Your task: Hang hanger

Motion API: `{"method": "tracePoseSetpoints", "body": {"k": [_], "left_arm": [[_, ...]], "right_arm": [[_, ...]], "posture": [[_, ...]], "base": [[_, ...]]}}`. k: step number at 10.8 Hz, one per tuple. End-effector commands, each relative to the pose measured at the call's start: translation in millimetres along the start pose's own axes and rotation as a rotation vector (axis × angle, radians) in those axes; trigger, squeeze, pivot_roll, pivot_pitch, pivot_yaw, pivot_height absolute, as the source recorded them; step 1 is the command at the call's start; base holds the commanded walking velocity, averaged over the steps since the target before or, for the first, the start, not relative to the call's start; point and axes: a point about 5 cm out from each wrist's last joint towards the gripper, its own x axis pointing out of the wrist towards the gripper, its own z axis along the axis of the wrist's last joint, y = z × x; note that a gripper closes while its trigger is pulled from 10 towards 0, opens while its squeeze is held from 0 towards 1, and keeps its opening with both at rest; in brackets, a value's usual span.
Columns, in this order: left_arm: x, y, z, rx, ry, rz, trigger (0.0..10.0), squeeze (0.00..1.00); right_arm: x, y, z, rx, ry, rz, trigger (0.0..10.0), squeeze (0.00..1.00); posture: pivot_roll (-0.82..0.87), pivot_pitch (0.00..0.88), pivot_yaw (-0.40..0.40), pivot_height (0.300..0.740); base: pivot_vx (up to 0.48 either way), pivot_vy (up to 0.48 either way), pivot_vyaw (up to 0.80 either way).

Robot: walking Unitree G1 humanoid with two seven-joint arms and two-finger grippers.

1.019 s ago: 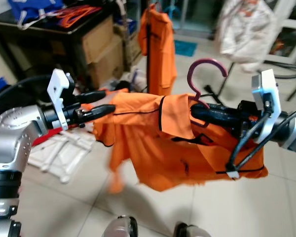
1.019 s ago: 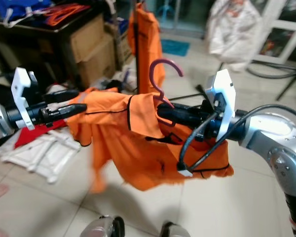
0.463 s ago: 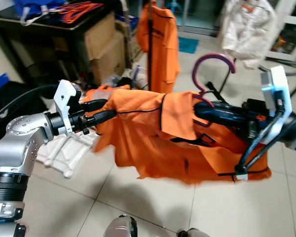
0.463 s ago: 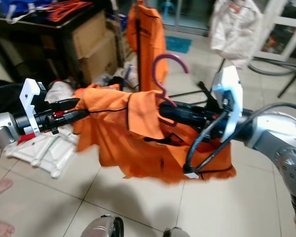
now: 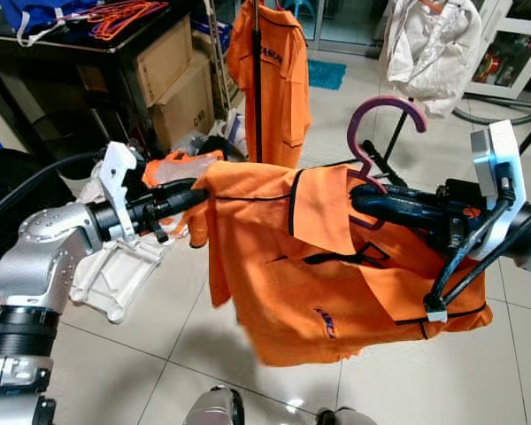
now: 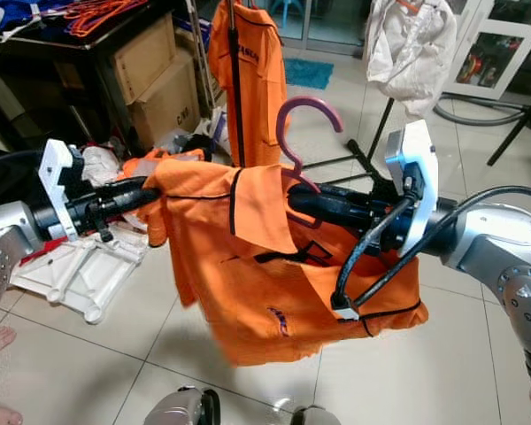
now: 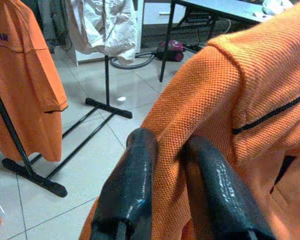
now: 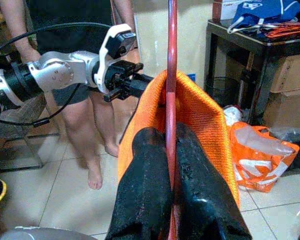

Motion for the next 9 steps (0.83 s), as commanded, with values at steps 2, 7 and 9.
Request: {"method": "tracePoseSetpoints", "body": {"k": [2, 7, 9], "left_arm": [[-0.8, 3.9, 5.1, 0.011, -0.024, 0.012, 0.0, 0.0], [-13.9, 26.6, 23.5, 0.069, -0.125, 0.196, 0.0, 0.0], [-25.5, 40.3, 33.9, 0.098, -0.139, 0.303, 0.0, 0.0]], "right_arm": [[-0.3, 1.9, 14.6, -0.051, -0.044, 0.012, 10.0, 0.0], [-5.3, 4.3, 9.6, -0.045, -0.025, 0.005, 10.0, 0.0], [-7.9, 5.9, 3.6, -0.052, 0.012, -0.004, 10.0, 0.0]], "posture": [[-0.06, 0.1, 0.05, 0.74], [-0.06, 0.094, 0.046, 0.74], [-0.06, 0.094, 0.047, 0.74]], "base": [[0.0, 0.0, 0.0], [0.0, 0.0, 0.0], [0.0, 0.0, 0.0]]}}
